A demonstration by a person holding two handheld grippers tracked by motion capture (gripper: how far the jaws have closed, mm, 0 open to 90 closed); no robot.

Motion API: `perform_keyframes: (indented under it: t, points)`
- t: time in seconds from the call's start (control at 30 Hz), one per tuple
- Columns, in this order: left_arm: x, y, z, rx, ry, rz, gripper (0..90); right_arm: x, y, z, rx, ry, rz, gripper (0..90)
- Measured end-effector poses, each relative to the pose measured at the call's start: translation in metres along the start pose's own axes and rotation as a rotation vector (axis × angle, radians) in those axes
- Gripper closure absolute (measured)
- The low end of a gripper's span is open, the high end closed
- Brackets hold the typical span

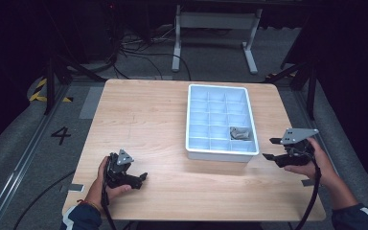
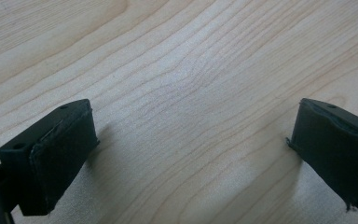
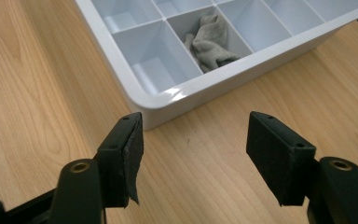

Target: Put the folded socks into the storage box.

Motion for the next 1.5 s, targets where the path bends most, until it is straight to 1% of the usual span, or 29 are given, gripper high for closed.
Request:
perform_keyframes:
  t: [0.1,0.4,0.47,0.5,0.57,0.63,0.7,0.73,0.77,0.93,0.97,1.0,1.07,1.1,1.13,1.17,1.23,1.27,1.3,1.33,1.4,1.5]
  points:
    - [0.000,0.000,0.000,-0.001,0.001,-0.001,0.4,-0.003,-0.006,-0.004,-0.018,-0.009,0.007,37.2]
    - [0.000,0.000,0.000,-0.001,0.002,-0.002,0.5,-0.007,-0.027,-0.016,-0.063,-0.020,-0.013,35.4]
    - [0.000,0.000,0.000,-0.001,0.001,-0.001,0.5,-0.008,-0.032,-0.019,-0.067,-0.022,-0.010,35.0]
    - [0.000,0.000,0.000,-0.001,0.001,-0.001,0.5,-0.010,-0.036,-0.020,-0.073,-0.021,-0.019,35.0]
    - [0.000,0.000,0.000,-0.001,0.001,-0.002,0.5,-0.011,-0.040,-0.020,-0.069,-0.014,-0.020,34.9]
    - [0.000,0.000,0.000,-0.001,0.001,-0.001,0.5,-0.012,-0.044,-0.021,-0.067,-0.020,-0.019,34.7]
    - [0.000,0.000,0.000,0.000,0.001,0.000,0.5,-0.014,-0.050,-0.021,-0.068,-0.016,-0.024,34.5]
    - [0.000,0.000,0.000,0.000,0.001,0.000,0.5,-0.014,-0.052,-0.021,-0.065,-0.021,-0.019,34.4]
    - [0.000,0.000,0.000,0.000,0.000,0.000,0.5,-0.015,-0.055,-0.022,-0.066,-0.021,-0.030,34.2]
    - [0.000,0.000,0.000,-0.001,0.002,-0.001,0.5,-0.016,-0.066,-0.023,-0.061,-0.024,-0.045,33.1]
    - [0.000,0.000,0.000,-0.001,0.002,-0.001,0.5,-0.017,-0.071,-0.025,-0.060,-0.023,-0.056,32.7]
    - [0.000,0.000,0.000,-0.001,0.002,-0.001,0.5,-0.017,-0.071,-0.025,-0.060,-0.023,-0.056,32.7]
    - [0.000,0.000,0.000,-0.001,0.002,-0.001,0.5,-0.019,-0.077,-0.027,-0.056,-0.014,-0.070,32.0]
    - [0.000,0.000,0.000,-0.001,0.002,-0.001,0.5,-0.019,-0.080,-0.028,-0.056,-0.018,-0.080,31.7]
    - [0.000,0.000,0.000,-0.001,0.002,-0.001,0.5,-0.021,-0.086,-0.029,-0.049,-0.009,-0.093,31.5]
    - [0.000,0.000,0.000,-0.001,0.002,-0.001,0.5,-0.021,-0.086,-0.029,-0.049,-0.009,-0.093,31.5]
    - [0.000,0.000,0.000,-0.001,0.002,-0.001,0.5,-0.023,-0.092,-0.031,-0.042,0.001,-0.110,30.6]
    - [0.000,0.000,0.000,-0.001,0.002,-0.001,0.5,-0.024,-0.094,-0.031,-0.040,0.008,-0.125,30.0]
    - [0.000,0.000,0.000,-0.001,0.002,-0.001,0.5,-0.024,-0.097,-0.032,-0.039,0.004,-0.132,29.4]
    - [0.000,0.000,0.000,-0.003,0.002,0.000,0.5,-0.024,-0.100,-0.032,-0.031,0.004,-0.148,29.4]
    - [0.000,0.000,0.000,-0.001,0.002,-0.001,0.5,-0.026,-0.104,-0.032,-0.017,0.022,-0.173,28.6]
    - [0.000,0.000,0.000,-0.001,0.002,-0.001,0.5,-0.027,-0.109,-0.033,0.008,0.026,-0.212,26.5]
Point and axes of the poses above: each handheld gripper's, and its own axes: z roughly backward along the jaws, y roughly out of its top, x roughly to its right, the point moved 9 cm from there along -z, roughly forward along the jaws, and after that the axes turned 13 degrees about -x, right-handed, at the moved point
